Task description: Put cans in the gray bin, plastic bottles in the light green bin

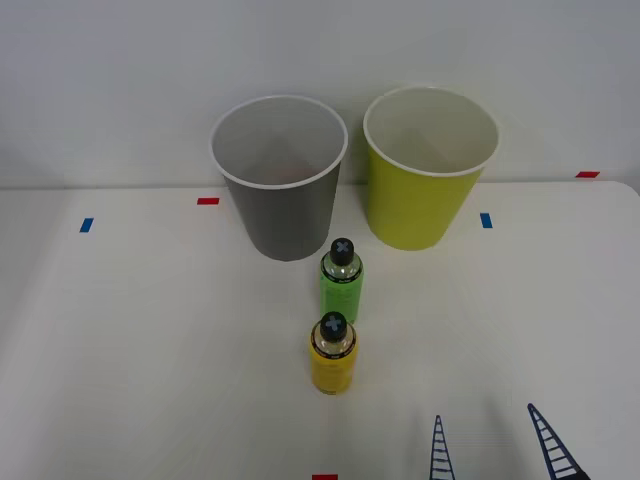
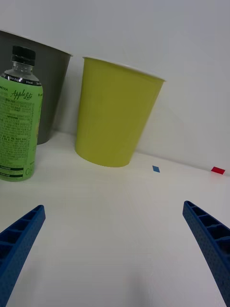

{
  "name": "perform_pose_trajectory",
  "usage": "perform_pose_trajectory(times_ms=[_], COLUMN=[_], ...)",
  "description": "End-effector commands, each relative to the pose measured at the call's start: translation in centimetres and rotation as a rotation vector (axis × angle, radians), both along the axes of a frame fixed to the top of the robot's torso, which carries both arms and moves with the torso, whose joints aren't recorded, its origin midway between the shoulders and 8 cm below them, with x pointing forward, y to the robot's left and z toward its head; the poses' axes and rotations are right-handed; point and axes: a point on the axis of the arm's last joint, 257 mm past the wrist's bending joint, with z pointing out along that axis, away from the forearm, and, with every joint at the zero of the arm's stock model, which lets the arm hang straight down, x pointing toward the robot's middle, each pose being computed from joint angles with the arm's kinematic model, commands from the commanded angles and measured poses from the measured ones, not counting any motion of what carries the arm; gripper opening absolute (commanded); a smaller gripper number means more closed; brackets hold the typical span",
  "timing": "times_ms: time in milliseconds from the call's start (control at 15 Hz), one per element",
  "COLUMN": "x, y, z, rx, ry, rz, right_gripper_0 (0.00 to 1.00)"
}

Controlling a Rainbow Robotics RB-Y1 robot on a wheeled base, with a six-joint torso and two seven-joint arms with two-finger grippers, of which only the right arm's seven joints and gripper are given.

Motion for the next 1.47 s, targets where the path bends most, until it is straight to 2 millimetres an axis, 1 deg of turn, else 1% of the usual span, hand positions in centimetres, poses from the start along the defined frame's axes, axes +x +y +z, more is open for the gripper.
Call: perform_pose_trajectory(times_ms=[67,1467], x=[0.00,0.00], y=[0.00,0.00], z=[0.00,0.00], rx=[0.000,0.000], ry=[0.000,0.000], rz=[0.000,0.000], right_gripper_0=[1.00,1.00])
